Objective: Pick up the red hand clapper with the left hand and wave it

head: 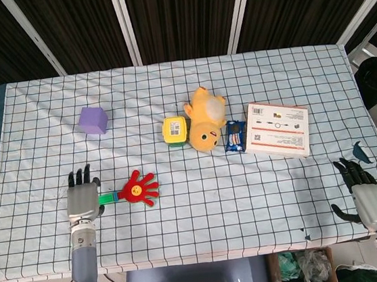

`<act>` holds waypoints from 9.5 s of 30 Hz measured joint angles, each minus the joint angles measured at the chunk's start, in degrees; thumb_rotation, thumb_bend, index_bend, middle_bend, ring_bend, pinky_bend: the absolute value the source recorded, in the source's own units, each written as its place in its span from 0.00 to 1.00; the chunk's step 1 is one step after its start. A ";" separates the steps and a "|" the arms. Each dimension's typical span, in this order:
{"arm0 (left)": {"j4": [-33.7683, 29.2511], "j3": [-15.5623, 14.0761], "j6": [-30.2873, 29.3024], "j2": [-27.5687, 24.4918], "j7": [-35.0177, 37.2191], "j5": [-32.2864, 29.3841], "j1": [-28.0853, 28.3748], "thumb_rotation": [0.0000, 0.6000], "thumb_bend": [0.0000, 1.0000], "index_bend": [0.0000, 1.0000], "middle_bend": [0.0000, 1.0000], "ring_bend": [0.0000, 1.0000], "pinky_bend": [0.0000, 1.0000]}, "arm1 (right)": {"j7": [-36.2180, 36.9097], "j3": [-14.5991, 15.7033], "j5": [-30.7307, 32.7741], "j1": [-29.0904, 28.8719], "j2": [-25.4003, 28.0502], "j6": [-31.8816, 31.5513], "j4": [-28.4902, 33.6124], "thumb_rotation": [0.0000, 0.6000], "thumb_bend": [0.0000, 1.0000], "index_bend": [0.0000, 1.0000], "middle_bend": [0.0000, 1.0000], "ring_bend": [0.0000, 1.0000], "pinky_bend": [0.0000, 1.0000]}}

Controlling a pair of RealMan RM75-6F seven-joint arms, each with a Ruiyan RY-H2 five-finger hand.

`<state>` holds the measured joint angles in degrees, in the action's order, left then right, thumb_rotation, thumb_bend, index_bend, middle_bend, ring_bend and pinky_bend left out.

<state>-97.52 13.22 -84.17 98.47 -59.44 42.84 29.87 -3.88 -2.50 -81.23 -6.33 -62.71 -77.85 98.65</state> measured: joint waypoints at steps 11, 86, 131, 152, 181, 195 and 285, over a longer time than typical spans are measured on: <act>2.07 1.97 0.18 4.26 -2.30 -4.58 2.82 1.00 0.25 0.39 0.00 0.00 0.00 | 0.62 -0.14 0.31 -0.07 0.32 0.25 0.23 1.00 0.24 0.00 0.00 0.00 0.15; 8.92 -0.77 -1.37 7.84 8.21 3.77 5.68 1.00 0.49 0.66 0.54 0.37 0.42 | 1.97 -0.32 1.80 -0.25 0.97 1.37 1.41 1.00 0.24 0.00 0.00 0.00 0.15; -1.65 -9.00 -5.26 -11.40 52.92 44.97 -5.21 1.00 0.51 0.72 0.71 0.61 0.71 | 0.43 -0.51 2.51 -0.45 0.59 1.48 0.79 1.00 0.24 0.00 0.00 0.00 0.15; -16.50 -3.51 -5.79 -10.81 -7.95 25.62 -5.48 1.00 0.51 0.73 0.72 0.62 0.75 | -0.98 -0.37 3.26 -0.40 0.75 1.76 1.26 1.00 0.24 0.00 0.00 0.00 0.15; -17.40 -2.62 -2.12 -13.61 41.79 33.46 -7.27 1.00 0.51 0.75 0.75 0.65 0.78 | -1.36 -0.39 3.72 -0.45 0.81 2.03 1.59 1.00 0.24 0.00 0.00 0.00 0.15; -23.39 1.04 -10.19 -9.15 -8.18 12.82 -5.47 1.00 0.51 0.75 0.75 0.65 0.78 | -1.33 -0.44 3.93 -0.49 0.98 2.16 1.75 1.00 0.24 0.00 0.00 0.00 0.15; -2.71 -6.17 15.51 -12.44 32.56 25.83 -2.45 1.00 0.49 0.70 0.65 0.57 0.71 | -2.61 -0.58 6.10 -0.78 1.45 3.22 2.62 1.00 0.24 0.00 0.00 0.00 0.15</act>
<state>-100.23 7.06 -68.66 86.03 -26.89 68.66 27.43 -6.49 -3.08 -75.13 -7.11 -61.27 -74.63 101.27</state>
